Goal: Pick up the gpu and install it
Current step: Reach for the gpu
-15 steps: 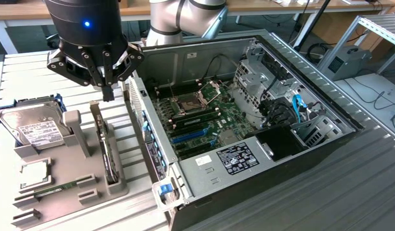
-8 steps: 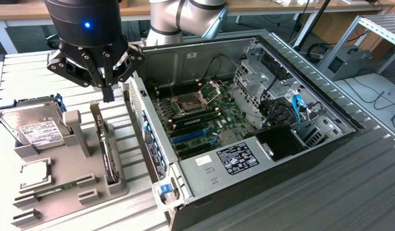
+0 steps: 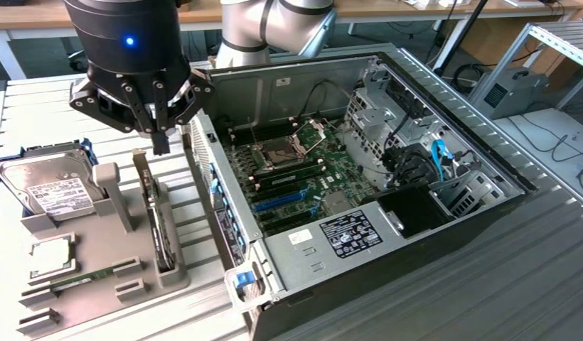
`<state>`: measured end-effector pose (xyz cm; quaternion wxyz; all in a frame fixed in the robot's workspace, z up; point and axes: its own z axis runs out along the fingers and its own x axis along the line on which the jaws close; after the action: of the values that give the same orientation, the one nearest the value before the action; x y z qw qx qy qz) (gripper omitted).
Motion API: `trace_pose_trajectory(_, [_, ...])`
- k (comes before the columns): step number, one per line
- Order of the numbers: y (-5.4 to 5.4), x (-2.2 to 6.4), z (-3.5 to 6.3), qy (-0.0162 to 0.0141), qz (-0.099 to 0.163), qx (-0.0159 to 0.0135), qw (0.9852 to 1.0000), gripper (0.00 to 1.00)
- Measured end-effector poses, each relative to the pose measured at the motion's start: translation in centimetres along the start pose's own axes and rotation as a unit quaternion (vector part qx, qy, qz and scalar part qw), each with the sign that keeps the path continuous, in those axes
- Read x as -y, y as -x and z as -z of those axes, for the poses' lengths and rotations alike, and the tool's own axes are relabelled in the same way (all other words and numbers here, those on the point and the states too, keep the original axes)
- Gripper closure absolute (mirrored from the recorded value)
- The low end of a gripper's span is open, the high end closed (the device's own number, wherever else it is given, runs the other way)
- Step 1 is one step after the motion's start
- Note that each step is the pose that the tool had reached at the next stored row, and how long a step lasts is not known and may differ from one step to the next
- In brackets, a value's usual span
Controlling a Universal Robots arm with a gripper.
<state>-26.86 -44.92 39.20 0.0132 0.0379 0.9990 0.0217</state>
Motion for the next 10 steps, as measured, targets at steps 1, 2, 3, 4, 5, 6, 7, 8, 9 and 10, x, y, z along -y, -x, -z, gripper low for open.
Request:
trace_pose_trajectory(1, [0.0,0.43,0.02,0.0,0.0,0.0,1.0,0.89])
trace_pose_trajectory(2, [0.0,0.61,0.03,-0.0001,0.0,0.0,1.0,0.89])
trace_pose_trajectory(3, [0.1,0.97,0.03,0.0,0.0,0.0,1.0,0.89])
trace_pose_trajectory(4, [0.1,1.29,0.04,0.0,0.0,0.0,1.0,0.89])
trace_pose_trajectory(5, [0.1,1.6,0.05,0.0,0.0,0.0,1.0,0.89])
trace_pose_trajectory(6, [0.1,1.98,0.06,0.0,0.0,0.0,1.0,0.89])
trace_pose_trajectory(7, [0.2,2.44,0.07,0.0,0.0,0.0,1.0,0.89])
trace_pose_trajectory(8, [0.2,2.84,0.08,0.0,0.0,0.0,1.0,0.89])
trace_pose_trajectory(9, [0.2,3.19,0.09,-0.0001,0.0,0.0,1.0,0.89])
trace_pose_trajectory(10, [0.2,3.3,0.09,0.0,0.0,0.0,1.0,0.89])
